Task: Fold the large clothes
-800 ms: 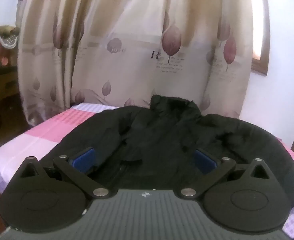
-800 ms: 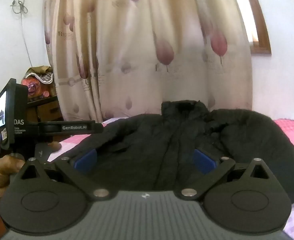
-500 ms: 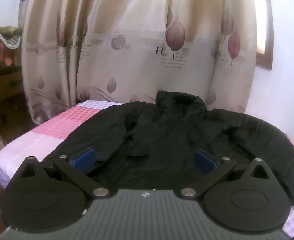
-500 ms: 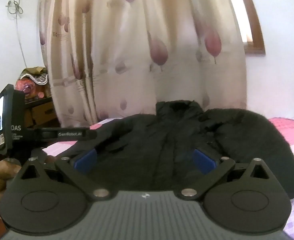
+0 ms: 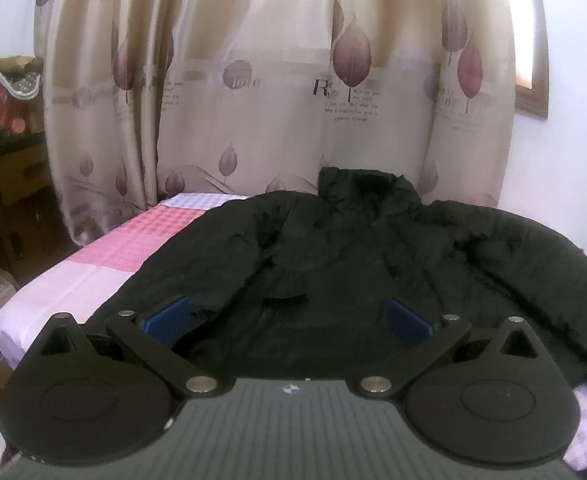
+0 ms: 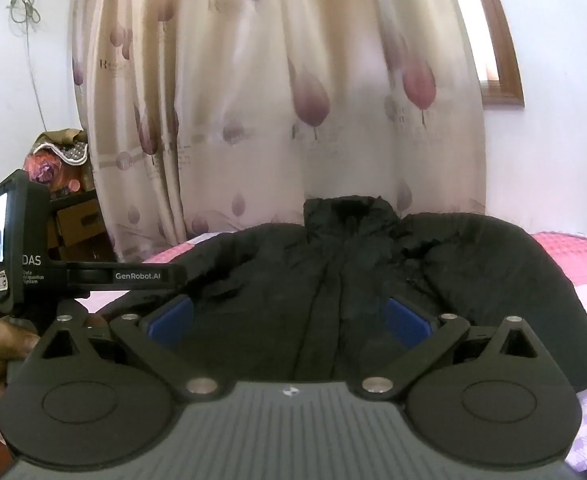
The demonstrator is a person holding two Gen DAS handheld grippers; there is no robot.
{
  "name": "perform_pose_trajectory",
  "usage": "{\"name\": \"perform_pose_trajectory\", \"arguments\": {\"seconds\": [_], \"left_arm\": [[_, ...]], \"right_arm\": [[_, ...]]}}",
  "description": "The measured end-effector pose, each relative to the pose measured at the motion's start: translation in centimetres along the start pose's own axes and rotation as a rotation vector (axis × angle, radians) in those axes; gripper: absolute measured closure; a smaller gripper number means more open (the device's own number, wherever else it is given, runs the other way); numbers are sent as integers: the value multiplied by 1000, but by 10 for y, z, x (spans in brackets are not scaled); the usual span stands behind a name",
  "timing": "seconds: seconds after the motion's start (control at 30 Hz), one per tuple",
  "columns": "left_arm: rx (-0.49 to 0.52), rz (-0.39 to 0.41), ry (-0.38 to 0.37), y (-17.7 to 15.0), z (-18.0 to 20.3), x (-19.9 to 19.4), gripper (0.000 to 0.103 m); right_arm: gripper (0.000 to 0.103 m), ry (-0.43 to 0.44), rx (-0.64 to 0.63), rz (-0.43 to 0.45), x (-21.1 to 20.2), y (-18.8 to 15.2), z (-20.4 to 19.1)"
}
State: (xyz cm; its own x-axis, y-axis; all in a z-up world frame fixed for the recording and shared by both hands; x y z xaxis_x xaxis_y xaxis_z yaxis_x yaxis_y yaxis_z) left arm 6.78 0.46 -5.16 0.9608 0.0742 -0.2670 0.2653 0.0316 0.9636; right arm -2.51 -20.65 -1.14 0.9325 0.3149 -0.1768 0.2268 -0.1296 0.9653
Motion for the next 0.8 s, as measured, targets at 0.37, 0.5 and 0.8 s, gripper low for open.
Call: {"name": "perform_pose_trajectory", "arguments": {"seconds": [0.37, 0.5, 0.8], "left_arm": [[12, -19, 6, -1, -5, -1, 0], [17, -28, 9, -2, -6, 1, 0], [27, -29, 24, -10, -21, 1, 0]], "right_arm": [[0, -3, -3, -25, 3, -2, 0], [0, 9, 5, -38, 5, -4, 0], [0, 31, 11, -43, 8, -5, -2]]}}
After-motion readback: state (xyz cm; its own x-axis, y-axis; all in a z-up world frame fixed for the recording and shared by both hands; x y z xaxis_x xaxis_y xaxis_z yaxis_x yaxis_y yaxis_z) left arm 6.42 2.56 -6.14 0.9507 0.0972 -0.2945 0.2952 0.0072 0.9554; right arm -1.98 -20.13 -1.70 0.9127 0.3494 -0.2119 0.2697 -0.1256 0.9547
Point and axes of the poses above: each gripper's, at about its wrist camera, not at the fingertips, and x roughly the way its jaws point, z to its right, y to its top, the point moved 7 cm from there along x, roughly the way its jaws point, and after that the axes turned 7 degrees about z, right-handed, at the moved point
